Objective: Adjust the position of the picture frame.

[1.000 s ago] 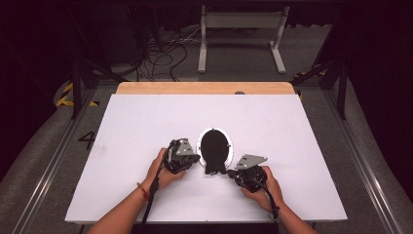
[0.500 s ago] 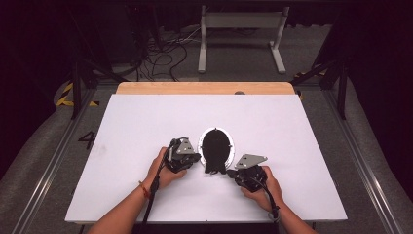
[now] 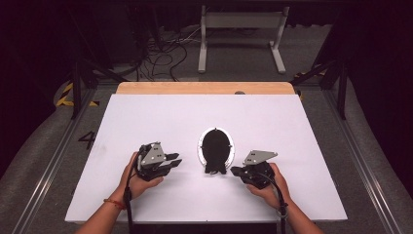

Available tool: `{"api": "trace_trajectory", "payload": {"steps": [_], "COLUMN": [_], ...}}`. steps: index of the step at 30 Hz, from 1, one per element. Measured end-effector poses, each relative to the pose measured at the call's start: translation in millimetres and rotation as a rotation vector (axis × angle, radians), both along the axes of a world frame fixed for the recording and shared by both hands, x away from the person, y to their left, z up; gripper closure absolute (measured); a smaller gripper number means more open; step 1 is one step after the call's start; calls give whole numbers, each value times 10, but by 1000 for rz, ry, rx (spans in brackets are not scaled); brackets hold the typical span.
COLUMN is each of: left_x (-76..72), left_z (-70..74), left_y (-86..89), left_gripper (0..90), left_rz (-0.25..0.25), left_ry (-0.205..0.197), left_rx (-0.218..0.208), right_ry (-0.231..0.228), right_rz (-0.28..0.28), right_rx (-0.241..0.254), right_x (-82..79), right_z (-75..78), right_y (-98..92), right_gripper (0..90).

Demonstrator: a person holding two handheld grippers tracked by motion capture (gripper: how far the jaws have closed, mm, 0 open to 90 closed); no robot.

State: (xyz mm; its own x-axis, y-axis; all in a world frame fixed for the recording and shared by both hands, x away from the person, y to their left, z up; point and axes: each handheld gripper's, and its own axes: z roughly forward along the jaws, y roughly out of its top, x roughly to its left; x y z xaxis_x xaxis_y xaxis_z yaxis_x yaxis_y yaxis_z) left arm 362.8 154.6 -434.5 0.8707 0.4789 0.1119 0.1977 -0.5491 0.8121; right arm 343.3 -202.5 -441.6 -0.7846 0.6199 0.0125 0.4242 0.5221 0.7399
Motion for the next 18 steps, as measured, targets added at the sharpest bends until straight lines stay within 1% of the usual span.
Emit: {"api": "trace_trajectory", "payload": {"steps": [2,4,5,6,7,8,11,14,15,17,18], "left_x": [-50,-101,-124,-160,-160,-191,-294,-366,-383,-387,-380], "left_z": [-12,-33,-40,-51,-51,-57,-73,-103,-118,-132,-133], "left_y": [77,161,196,235,235,262,345,412,417,410,407], "left_gripper": [695,661,620,609,599,599,538,533,531,524,520], "left_rz": [13,35,44,51,51,56,75,98,105,105,107], "left_ry": [-8,0,-1,1,1,-1,-11,0,3,5,0], "left_rx": [-3,-11,-11,-13,-13,-15,-28,-78,-88,-78,-72], "right_ry": [0,1,0,2,2,5,11,20,26,36,39], "right_rz": [-2,-1,0,2,2,8,16,33,43,59,66], "right_rx": [6,5,1,0,0,-2,-8,-17,-24,-37,-44], "right_x": [-1,0,-1,-3,-3,-6,-17,-15,-14,-8,-5], "right_z": [16,28,35,38,38,40,51,54,51,44,41], "right_y": [-19,-28,-30,-31,-31,-30,-20,-7,1,18,28], "right_gripper": [873,861,854,853,853,851,840,847,857,865,865]}}
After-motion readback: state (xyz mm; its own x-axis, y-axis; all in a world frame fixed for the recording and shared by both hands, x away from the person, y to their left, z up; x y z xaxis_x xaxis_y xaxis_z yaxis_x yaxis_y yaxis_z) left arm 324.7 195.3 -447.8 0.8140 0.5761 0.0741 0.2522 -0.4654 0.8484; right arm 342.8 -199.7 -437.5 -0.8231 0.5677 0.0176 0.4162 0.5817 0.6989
